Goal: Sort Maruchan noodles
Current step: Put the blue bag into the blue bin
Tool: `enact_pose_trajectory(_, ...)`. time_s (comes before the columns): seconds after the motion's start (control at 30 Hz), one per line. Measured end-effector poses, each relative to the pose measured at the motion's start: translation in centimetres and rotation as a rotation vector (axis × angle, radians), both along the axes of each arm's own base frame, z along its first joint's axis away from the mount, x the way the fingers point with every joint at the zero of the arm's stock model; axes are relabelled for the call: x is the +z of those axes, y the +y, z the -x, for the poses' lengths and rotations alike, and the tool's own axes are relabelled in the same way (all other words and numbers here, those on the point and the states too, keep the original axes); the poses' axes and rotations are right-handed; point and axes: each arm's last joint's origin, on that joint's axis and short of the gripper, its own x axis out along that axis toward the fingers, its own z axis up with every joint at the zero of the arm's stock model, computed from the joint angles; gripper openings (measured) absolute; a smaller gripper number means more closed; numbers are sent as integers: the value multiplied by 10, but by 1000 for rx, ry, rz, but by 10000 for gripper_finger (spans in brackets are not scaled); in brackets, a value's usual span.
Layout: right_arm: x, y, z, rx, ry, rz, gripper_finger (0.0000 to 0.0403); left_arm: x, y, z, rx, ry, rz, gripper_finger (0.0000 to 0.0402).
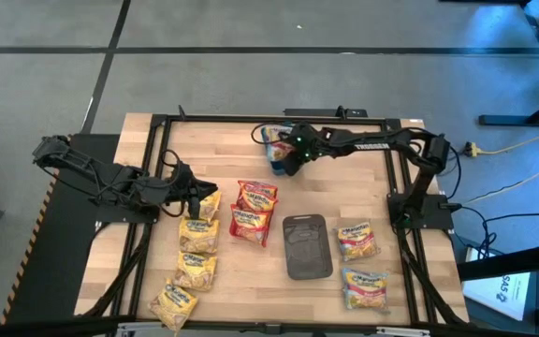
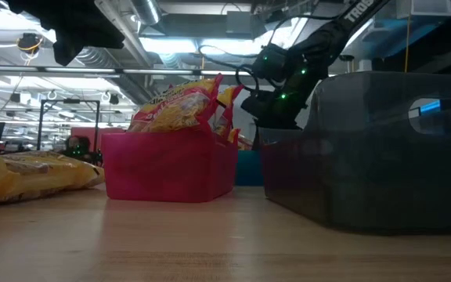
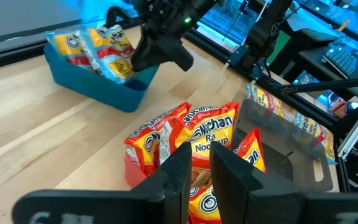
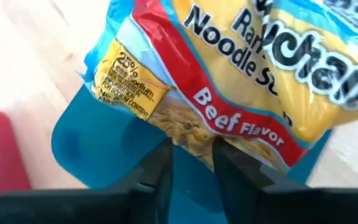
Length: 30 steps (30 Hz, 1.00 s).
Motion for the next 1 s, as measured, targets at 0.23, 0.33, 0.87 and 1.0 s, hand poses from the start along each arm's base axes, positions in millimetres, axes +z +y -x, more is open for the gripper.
enact_pose_trajectory(0.23,-7,7,-2,126,-31,-191,81,0,0,0,0,4,-1,53)
enact_pose_trajectory(0.33,-9,11,0,119,-6,-224,75,-1,0,0,0,6,-1,53)
enact_pose_trajectory(0.87,21,60,-5,111,7,-48,71,-1,0,0,2,5,3,53)
enact_pose_trajectory(1.0,49,64,6,98,-35,21,71,-1,0,0,-9,6,10,53)
